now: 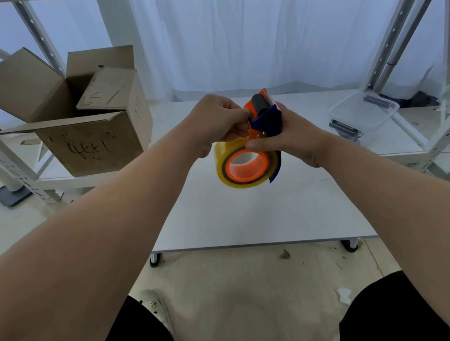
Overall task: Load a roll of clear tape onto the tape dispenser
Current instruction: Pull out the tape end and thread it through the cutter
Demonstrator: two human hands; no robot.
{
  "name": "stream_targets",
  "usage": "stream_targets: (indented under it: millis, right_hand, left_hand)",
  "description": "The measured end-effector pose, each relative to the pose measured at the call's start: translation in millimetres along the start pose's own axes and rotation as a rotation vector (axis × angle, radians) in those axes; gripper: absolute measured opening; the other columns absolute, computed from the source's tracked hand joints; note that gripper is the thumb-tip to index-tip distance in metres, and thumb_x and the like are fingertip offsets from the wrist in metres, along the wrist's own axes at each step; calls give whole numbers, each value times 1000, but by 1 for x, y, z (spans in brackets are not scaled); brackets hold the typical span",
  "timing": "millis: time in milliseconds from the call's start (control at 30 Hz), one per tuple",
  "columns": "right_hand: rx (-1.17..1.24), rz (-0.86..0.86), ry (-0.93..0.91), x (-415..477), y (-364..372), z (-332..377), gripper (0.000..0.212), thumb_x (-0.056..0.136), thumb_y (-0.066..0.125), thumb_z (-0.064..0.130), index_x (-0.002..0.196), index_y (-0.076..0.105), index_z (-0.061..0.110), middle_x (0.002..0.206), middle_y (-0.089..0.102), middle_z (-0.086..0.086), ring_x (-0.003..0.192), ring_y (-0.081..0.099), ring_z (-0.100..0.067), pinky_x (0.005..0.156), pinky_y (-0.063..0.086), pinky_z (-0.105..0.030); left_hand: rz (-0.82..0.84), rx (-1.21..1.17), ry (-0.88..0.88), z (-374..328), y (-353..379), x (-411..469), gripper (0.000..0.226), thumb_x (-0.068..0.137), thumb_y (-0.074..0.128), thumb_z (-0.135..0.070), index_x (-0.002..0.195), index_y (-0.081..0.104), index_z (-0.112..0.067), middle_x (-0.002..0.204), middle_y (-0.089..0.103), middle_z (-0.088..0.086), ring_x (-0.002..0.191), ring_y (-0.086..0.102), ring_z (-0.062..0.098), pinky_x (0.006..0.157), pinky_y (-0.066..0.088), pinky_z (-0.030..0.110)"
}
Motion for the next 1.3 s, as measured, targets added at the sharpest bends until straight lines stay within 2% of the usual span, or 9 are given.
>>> stream_targets:
  millis: [233, 400, 533, 667, 767, 867, 1000, 1133, 1300]
  right_hand:
    - [13, -23, -6, -8, -1, 0, 73, 72, 80, 9, 132, 40, 22, 119, 60, -3, 106, 62, -20, 86, 56, -33]
    - [39, -34, -2, -12, -7, 2, 87, 59, 83, 27, 135, 43, 13, 121, 63, -7, 108, 64, -23, 87, 57, -35]
    - [-6, -38, -31, -12, -4, 3, 67, 73, 78, 11, 126, 40, 26, 113, 60, 2, 101, 63, -15, 76, 58, -20]
    - [-60, -47, -39, -11, -1, 1, 71, 75, 78, 12, 128, 35, 32, 119, 57, 2, 105, 61, -14, 77, 57, -20]
    - [-87, -59, -30, -10, -1, -3, 76, 74, 80, 14, 134, 35, 28, 123, 57, 2, 108, 60, -12, 84, 54, -26]
    - [-235, -12, -38, -12, 4, -6, 75, 71, 82, 11, 132, 38, 18, 110, 59, 10, 99, 59, 3, 82, 50, -19]
    - [-259, 14, 18, -14, -2, -17, 79, 70, 83, 19, 135, 38, 21, 122, 57, -1, 111, 58, -17, 90, 54, -34]
    - [-158, 66, 59, -13, -5, -14, 79, 72, 80, 23, 138, 37, 23, 125, 58, -1, 113, 59, -20, 92, 54, -36]
    - [-138, 73, 122, -13, -2, -16, 76, 73, 77, 28, 137, 37, 26, 125, 57, -2, 111, 59, -21, 89, 55, -36]
  left_hand:
    - [-72, -68, 15, 3, -12, -4, 17, 90, 60, -13, 74, 59, -8, 57, 62, 1, 53, 62, 7, 55, 52, 16]
    - [-97, -119, 26, -1, -21, -8, 15, 92, 58, -14, 78, 57, -10, 61, 61, 2, 58, 60, 9, 61, 52, 20]
    - [-89, -57, -4, 0, -16, -8, 16, 93, 57, -17, 78, 57, -13, 65, 60, 2, 60, 60, 10, 68, 51, 25]
    - [-118, 29, 0, -2, -14, -7, 19, 93, 57, -16, 75, 56, -11, 66, 60, 3, 62, 60, 11, 69, 52, 24]
    - [-122, 95, 32, -7, -17, -6, 20, 92, 58, -14, 72, 55, -11, 67, 60, 3, 62, 59, 10, 68, 52, 23]
    - [-42, 142, 76, -12, -12, -6, 19, 90, 59, -13, 72, 55, -11, 67, 61, 3, 61, 60, 10, 70, 52, 25]
    - [19, 241, 90, -11, -9, -6, 15, 90, 60, -16, 78, 58, -8, 70, 61, 3, 63, 59, 11, 69, 52, 25]
    - [16, 313, 165, -25, -13, -5, 15, 90, 61, -20, 87, 62, -6, 69, 62, -1, 60, 56, 7, 65, 49, 22]
    - [56, 451, 226, -35, -8, -7, 13, 86, 63, -20, 77, 60, -12, 65, 62, -3, 57, 52, 6, 59, 46, 22]
Point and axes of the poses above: each hand's wrist, its own x-axis towards the middle knuckle, its own y-axis out of the palm, z = x × y, the point moved 8 cm from there along x, towards the middle knuckle
